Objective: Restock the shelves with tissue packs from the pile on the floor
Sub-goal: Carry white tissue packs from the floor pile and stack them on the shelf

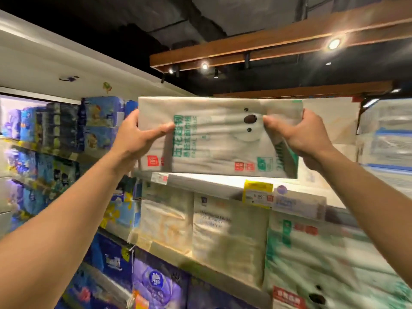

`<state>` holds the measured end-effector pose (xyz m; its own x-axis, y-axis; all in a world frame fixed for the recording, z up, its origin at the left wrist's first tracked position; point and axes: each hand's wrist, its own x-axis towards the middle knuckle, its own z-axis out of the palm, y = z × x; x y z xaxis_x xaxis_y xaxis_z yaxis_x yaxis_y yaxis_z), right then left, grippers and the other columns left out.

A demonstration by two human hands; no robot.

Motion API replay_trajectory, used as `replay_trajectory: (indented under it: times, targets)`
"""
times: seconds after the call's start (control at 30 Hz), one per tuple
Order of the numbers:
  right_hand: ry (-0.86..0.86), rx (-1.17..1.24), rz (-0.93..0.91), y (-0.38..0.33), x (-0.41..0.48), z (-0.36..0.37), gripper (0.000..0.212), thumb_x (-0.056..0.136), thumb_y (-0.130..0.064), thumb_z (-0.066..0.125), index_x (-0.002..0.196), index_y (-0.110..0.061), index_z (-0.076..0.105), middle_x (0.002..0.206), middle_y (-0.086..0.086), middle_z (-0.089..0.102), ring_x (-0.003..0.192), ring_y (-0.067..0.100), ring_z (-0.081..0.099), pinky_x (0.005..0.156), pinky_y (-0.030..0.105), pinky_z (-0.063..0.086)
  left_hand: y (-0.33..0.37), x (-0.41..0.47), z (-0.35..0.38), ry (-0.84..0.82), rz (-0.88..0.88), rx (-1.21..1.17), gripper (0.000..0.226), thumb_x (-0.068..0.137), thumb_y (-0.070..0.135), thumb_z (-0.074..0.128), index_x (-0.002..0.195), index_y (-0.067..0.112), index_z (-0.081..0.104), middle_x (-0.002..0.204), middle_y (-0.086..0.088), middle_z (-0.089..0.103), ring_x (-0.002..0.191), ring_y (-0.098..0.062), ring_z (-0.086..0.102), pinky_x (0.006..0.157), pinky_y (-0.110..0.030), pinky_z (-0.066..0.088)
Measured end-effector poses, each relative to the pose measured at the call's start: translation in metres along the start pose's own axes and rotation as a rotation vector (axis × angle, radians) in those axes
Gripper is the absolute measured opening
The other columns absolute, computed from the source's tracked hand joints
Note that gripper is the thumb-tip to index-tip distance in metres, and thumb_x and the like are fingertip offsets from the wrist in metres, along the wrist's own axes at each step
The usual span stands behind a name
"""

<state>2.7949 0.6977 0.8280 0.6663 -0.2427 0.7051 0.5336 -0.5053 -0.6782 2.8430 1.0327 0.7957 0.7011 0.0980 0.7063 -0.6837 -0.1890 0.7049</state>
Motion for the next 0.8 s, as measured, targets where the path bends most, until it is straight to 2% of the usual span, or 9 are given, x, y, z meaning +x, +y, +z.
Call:
replay_trajectory:
  times: [0.1,0.17,0.3,0.37,0.43,0.5,0.6,0.7,0.8]
  targets:
    - [0.045,-0.06,-0.002,0.021,0.04,0.03,0.059,0.076,-0.052,0.083,0.121,-0.022,0.062,0.114,-0.006,0.069,0.101,0.015,0.068,0.079,0.033,0.058,-0.044,0.058,0.014,-0.033,0.043,-0.101,0.049,0.068,0.026,0.086,0.11,0.023,0.061,0.105,0.006,0.073,0.096,-0.008,0.072,0.075,-0.021,0.058]
    - [0.096,-0.1,0.008,0.035,0.062,0.05,0.065,0.068,-0.062,0.084,0.117,-0.023,0.065,0.11,-0.008,0.071,0.098,0.015,0.069,0.081,0.036,0.059,-0.08,0.097,0.023,-0.092,0.033,-0.142,0.052,0.062,0.019,0.089,0.106,0.022,0.062,0.098,0.008,0.076,0.095,-0.007,0.072,0.078,-0.022,0.058]
    - [0.162,-0.213,0.081,0.07,0.104,0.075,0.088,0.042,-0.073,0.082,0.114,-0.023,0.068,0.105,-0.008,0.075,0.096,0.018,0.072,0.087,0.043,0.06,-0.14,0.166,0.049,-0.242,0.08,-0.058,0.078,0.053,0.038,0.098,0.12,0.012,0.067,0.11,0.0,0.076,0.105,-0.019,0.072,0.095,-0.045,0.056]
    - [0.174,-0.273,0.143,0.083,0.118,0.083,0.095,0.036,-0.076,0.084,0.114,-0.024,0.066,0.106,-0.007,0.073,0.096,0.019,0.07,0.088,0.046,0.059,-0.162,0.189,0.066,-0.297,0.089,0.0,0.068,0.056,0.03,0.098,0.115,0.012,0.07,0.106,0.001,0.077,0.102,-0.017,0.073,0.095,-0.047,0.057]
    - [0.152,-0.341,0.195,0.099,0.129,0.09,0.099,0.033,-0.077,0.085,0.115,-0.024,0.066,0.107,-0.006,0.073,0.095,0.019,0.069,0.085,0.046,0.059,-0.183,0.206,0.082,-0.322,0.082,0.09,0.073,0.049,0.041,0.099,0.113,0.017,0.072,0.101,0.006,0.078,0.098,-0.013,0.073,0.091,-0.046,0.058]
    - [0.115,-0.427,0.238,0.112,0.136,0.099,0.09,0.043,-0.07,0.086,0.116,-0.022,0.066,0.106,-0.004,0.073,0.094,0.02,0.069,0.08,0.043,0.058,-0.205,0.218,0.095,-0.3,0.03,0.185,0.094,0.037,0.063,0.096,0.117,0.024,0.064,0.101,0.01,0.075,0.097,-0.013,0.071,0.084,-0.043,0.06]
    - [0.049,-0.548,0.312,0.129,0.141,0.112,0.089,0.067,-0.053,0.089,0.138,-0.015,0.051,0.113,-0.004,0.062,0.102,0.022,0.062,0.074,0.037,0.05,-0.223,0.218,0.106,-0.284,-0.068,0.387,0.104,0.045,0.055,0.096,0.127,0.021,0.041,0.11,0.003,0.062,0.1,-0.02,0.061,0.073,-0.037,0.054]
    - [-0.024,-0.721,0.336,0.142,0.148,0.129,0.1,0.069,-0.054,0.087,0.146,-0.016,0.036,0.131,0.006,0.06,0.107,0.025,0.06,0.071,0.033,0.048,-0.23,0.223,0.11,-0.259,0.022,0.568,0.113,0.057,0.053,0.092,0.144,0.022,0.026,0.114,-0.002,0.061,0.105,-0.029,0.06,0.077,-0.04,0.052]
    - [-0.161,-0.864,0.308,0.147,0.158,0.141,0.1,0.07,-0.055,0.086,0.145,-0.016,0.033,0.118,0.002,0.064,0.092,0.018,0.064,0.062,0.03,0.054,-0.231,0.236,0.102,-0.255,0.077,0.752,0.113,0.061,0.059,0.088,0.148,0.026,0.024,0.125,-0.008,0.06,0.113,-0.032,0.059,0.083,-0.044,0.051]
